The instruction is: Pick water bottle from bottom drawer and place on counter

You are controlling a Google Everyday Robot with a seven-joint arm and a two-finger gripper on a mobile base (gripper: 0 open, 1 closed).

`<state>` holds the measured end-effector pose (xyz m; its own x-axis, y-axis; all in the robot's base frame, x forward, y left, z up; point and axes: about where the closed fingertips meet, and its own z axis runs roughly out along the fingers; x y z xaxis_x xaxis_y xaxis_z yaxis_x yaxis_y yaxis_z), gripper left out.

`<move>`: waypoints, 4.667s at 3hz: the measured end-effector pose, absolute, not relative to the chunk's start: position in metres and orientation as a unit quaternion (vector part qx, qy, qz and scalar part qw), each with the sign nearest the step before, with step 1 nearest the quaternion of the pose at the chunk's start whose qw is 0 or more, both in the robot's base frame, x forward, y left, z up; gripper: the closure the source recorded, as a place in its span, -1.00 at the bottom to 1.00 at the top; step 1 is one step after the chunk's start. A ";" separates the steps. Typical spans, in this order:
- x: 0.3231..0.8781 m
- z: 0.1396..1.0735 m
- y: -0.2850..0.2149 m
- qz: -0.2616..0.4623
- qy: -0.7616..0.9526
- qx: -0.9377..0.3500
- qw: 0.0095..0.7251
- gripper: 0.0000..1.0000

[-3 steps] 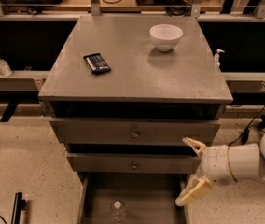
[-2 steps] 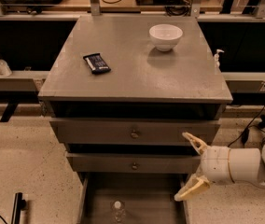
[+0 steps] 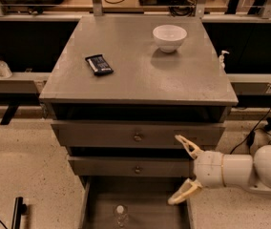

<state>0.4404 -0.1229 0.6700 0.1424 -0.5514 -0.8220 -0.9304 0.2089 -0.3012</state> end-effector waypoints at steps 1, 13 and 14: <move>0.470 0.634 -0.093 0.197 0.572 -0.595 0.529 -1.00; 0.462 0.280 -0.027 0.310 0.646 -0.545 0.435 -1.00; 0.466 0.264 -0.008 0.326 0.640 -0.534 0.447 -1.00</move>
Offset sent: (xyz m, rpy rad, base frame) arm 0.0541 0.0637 -0.1670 0.2272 -0.1189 0.2007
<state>0.4662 -0.0081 0.2644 -0.0316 -0.3924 -0.9193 -0.9740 0.2186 -0.0598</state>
